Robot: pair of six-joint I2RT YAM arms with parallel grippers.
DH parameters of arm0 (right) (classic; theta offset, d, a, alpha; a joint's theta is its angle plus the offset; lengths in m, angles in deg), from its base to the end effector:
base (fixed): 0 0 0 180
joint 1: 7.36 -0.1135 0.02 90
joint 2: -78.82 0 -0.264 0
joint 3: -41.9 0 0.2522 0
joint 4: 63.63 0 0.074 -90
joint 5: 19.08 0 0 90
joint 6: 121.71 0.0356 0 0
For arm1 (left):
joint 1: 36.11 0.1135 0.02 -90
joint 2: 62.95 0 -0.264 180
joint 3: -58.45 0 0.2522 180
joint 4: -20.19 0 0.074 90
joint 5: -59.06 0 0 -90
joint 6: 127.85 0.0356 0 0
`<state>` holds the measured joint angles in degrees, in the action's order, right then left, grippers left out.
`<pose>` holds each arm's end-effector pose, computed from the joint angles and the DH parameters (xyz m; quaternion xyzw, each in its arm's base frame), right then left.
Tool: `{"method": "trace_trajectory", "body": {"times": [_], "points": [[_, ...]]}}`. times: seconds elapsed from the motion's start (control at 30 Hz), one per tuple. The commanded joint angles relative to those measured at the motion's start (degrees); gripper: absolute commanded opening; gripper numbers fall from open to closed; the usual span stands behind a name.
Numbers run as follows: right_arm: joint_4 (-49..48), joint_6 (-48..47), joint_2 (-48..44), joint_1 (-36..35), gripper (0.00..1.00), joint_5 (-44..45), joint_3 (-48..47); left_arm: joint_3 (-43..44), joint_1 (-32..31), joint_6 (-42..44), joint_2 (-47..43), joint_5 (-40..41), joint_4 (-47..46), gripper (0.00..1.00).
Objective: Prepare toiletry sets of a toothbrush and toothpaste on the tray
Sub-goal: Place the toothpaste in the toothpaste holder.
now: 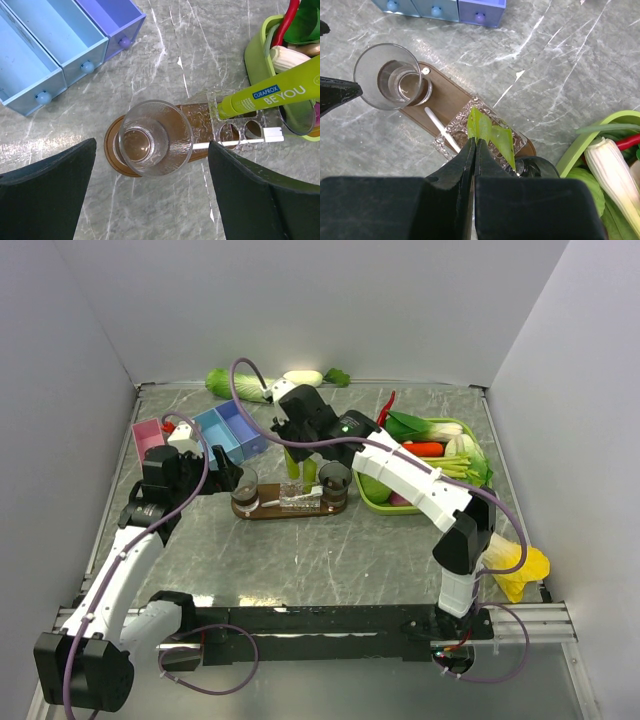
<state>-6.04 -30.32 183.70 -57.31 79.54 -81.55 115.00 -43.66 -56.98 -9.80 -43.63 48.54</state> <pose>0.2690 0.3117 0.3802 -0.3406 0.8338 0.1248 0.4162 0.2091 -0.0356 0.2938 -0.0254 0.8397 -0.2140 0.4985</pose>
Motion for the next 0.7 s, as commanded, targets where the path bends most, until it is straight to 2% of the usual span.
{"method": "trace_trajectory", "body": {"times": [0.0,0.67], "points": [[-2.96,-0.33,0.06,0.65,0.00,-0.27,-0.70,2.48,-0.18,0.94,0.12,-0.93,-1.05,0.97],[-6.74,-0.33,1.82,1.35,0.00,-1.15,2.72,2.48,-0.45,1.21,0.91,-1.46,-1.14,0.97]]}}
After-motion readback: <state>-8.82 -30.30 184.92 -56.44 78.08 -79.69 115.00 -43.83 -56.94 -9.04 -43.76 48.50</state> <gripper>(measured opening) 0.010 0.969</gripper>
